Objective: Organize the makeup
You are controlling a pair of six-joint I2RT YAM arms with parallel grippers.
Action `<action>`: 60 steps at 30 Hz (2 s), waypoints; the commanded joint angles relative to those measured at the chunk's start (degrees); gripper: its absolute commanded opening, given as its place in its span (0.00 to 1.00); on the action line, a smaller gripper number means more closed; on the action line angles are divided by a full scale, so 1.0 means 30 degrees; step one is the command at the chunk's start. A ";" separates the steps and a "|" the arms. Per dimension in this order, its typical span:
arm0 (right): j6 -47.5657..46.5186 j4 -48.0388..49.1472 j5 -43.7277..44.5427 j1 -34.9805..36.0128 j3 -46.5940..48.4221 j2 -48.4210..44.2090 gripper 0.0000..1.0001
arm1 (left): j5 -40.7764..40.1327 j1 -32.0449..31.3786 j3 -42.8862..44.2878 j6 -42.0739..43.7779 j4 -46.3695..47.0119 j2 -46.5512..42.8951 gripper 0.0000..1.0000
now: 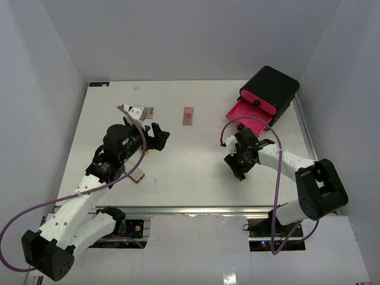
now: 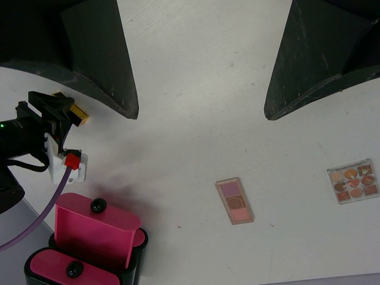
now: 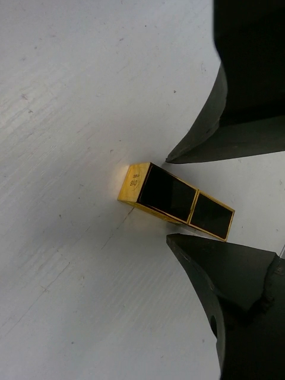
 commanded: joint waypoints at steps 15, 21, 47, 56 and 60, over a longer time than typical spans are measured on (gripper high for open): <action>-0.3981 -0.2833 -0.2426 0.0208 0.4211 -0.2522 0.12 | -0.0339 0.0074 -0.0319 0.0261 0.0087 -0.0077 0.98; -0.5510 -0.2403 -0.1077 -0.0228 0.7501 -0.4141 0.12 | -0.0407 0.0054 -0.0319 0.0300 0.0039 0.0275 0.98; -0.5521 0.3985 0.2015 -0.5395 0.7929 0.1952 0.25 | -0.0847 0.0074 -0.0348 0.0496 -0.0108 0.1193 0.98; -0.5421 0.4350 0.2208 -0.5425 0.7919 0.2772 0.46 | -0.0750 0.0074 -0.0348 0.0496 -0.0166 0.1440 0.98; -0.5222 0.4296 0.1818 -0.5425 0.7832 0.2254 0.54 | -0.0749 0.0074 -0.0374 0.0467 -0.0195 0.1538 0.98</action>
